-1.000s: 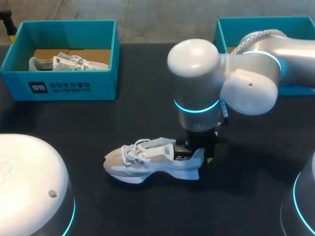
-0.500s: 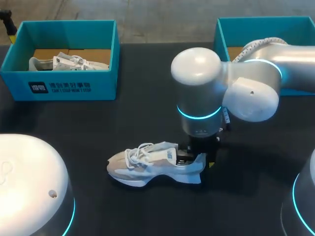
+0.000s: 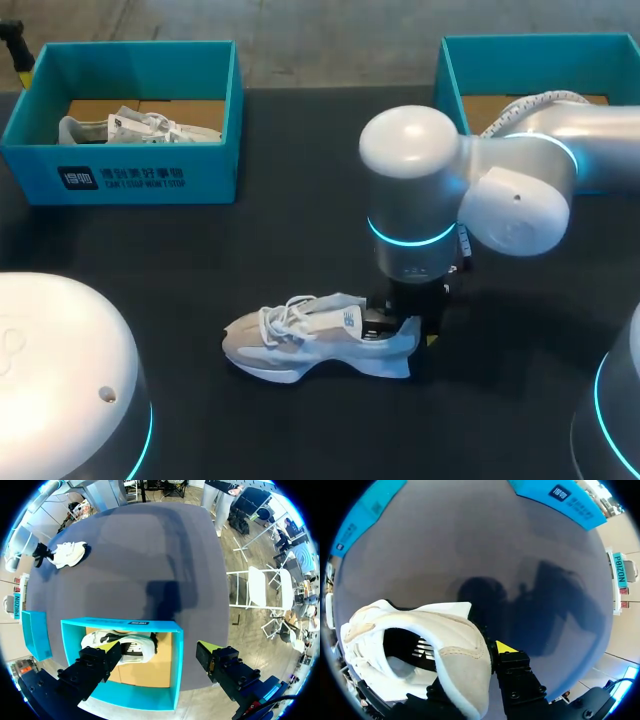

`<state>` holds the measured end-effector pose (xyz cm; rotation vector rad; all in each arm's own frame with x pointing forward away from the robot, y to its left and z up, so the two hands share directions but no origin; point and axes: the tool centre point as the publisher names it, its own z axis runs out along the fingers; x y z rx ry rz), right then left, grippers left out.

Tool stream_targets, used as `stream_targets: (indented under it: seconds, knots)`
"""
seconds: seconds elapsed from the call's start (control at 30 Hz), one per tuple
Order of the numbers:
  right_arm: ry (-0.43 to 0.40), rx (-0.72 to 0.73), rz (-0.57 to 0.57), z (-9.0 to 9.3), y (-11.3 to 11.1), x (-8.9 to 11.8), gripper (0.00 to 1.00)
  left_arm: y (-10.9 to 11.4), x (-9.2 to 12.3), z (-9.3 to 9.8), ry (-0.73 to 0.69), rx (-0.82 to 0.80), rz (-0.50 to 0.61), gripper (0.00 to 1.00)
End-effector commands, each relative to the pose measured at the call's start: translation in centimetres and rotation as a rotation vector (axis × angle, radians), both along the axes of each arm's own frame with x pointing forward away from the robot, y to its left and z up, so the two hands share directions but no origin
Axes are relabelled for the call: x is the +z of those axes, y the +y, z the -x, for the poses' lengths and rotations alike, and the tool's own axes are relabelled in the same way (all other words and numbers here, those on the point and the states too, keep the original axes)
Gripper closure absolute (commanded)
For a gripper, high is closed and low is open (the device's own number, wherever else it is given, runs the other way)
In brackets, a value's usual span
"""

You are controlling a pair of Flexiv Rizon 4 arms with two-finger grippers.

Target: Take the shoe out of the shoebox, open the shoe tongue, remove and reinsert the insole, then place the shoe into the shoebox

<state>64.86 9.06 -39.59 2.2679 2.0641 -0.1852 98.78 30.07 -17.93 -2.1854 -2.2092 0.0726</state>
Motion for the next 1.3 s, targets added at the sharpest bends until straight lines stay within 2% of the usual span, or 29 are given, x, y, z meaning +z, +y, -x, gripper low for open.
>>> stream_targets:
  seconds: [0.03,0.07,0.1,0.3,0.5,0.73,0.87,1.07,1.3]
  knots:
    - [0.002,0.004,-0.015,-0.1,-0.1,-0.3,0.52,0.1,0.0,0.0,0.000,-0.001,-0.001,0.00]
    - [0.002,0.007,-0.015,-0.1,-0.1,-0.2,0.19,0.1,0.0,0.0,0.000,-0.001,-0.001,0.00]
    - [0.002,0.009,-0.016,-0.1,0.0,-0.1,0.00,0.1,0.0,0.0,0.000,-0.001,-0.001,0.00]
    - [0.000,0.019,-0.011,-0.3,0.3,0.8,0.00,0.1,0.0,0.0,0.000,-0.001,-0.001,0.00]
    - [0.007,0.037,-0.021,-0.5,0.8,2.7,0.00,0.1,0.0,0.0,0.000,-0.001,-0.001,0.00]
    - [0.011,0.125,-0.093,-0.9,0.6,5.5,0.00,0.1,0.0,0.0,0.000,-0.001,-0.001,0.00]
    - [-0.002,0.182,-0.150,-0.9,-0.2,7.3,0.00,0.1,0.0,0.0,0.000,-0.001,-0.001,0.00]
    - [-0.029,0.324,-0.251,-0.7,-1.7,9.1,0.00,0.1,0.0,0.0,0.000,-0.001,-0.001,0.00]
    - [-0.077,0.631,-0.359,-0.2,-1.8,10.1,0.00,0.1,0.0,0.0,0.000,-0.001,-0.001,0.00]
